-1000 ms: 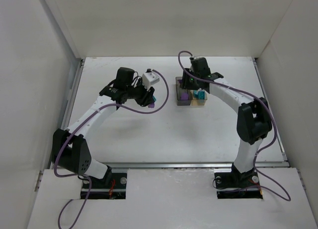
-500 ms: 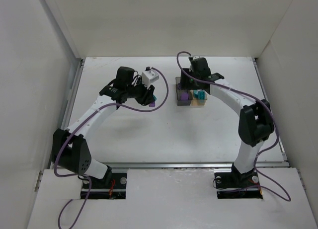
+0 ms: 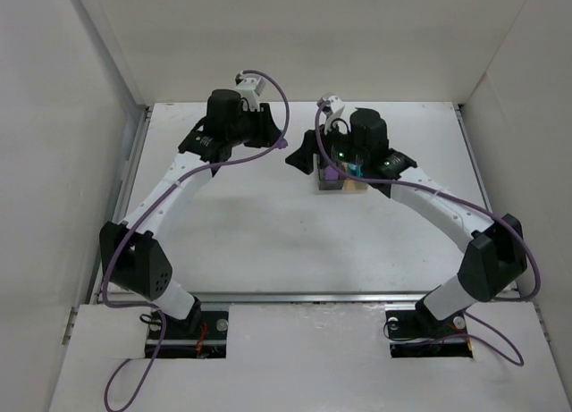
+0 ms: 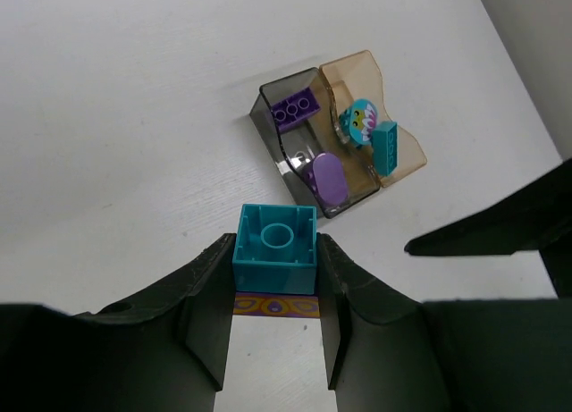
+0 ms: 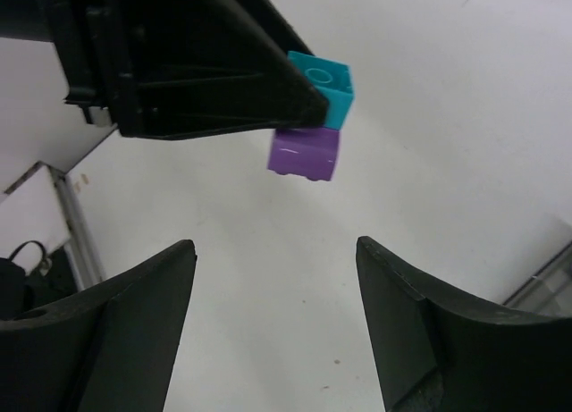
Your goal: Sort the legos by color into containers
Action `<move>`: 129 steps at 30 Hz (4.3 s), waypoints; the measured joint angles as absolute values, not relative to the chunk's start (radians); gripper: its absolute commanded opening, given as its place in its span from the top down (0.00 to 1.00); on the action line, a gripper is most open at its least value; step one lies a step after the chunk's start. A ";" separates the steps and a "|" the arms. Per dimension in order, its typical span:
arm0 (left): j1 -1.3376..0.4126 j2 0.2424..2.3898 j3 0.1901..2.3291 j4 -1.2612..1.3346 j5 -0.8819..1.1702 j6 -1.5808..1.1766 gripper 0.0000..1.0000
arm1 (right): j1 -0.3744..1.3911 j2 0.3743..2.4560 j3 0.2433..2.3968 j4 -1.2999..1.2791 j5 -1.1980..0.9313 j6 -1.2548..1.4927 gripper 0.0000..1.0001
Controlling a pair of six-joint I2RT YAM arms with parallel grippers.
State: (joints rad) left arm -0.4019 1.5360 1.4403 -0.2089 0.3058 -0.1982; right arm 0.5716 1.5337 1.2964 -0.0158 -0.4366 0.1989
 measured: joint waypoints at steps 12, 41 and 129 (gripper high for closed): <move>-0.402 1.557 1.450 -0.230 0.237 -0.342 1.00 | 0.572 1.714 1.372 0.064 -0.505 0.369 0.22; -0.396 1.557 1.448 -0.233 0.226 -0.379 1.00 | 0.571 1.811 1.448 0.136 -0.490 0.522 1.00; -0.465 1.238 1.137 -0.155 0.874 0.769 1.00 | 0.333 1.582 1.385 -0.215 -1.019 0.342 0.17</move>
State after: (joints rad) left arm -0.4652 1.2385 1.1370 -0.1555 0.8742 0.7689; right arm 0.3332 1.5822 1.3849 -0.2146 -1.0191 0.3424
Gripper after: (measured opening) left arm 0.333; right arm 0.832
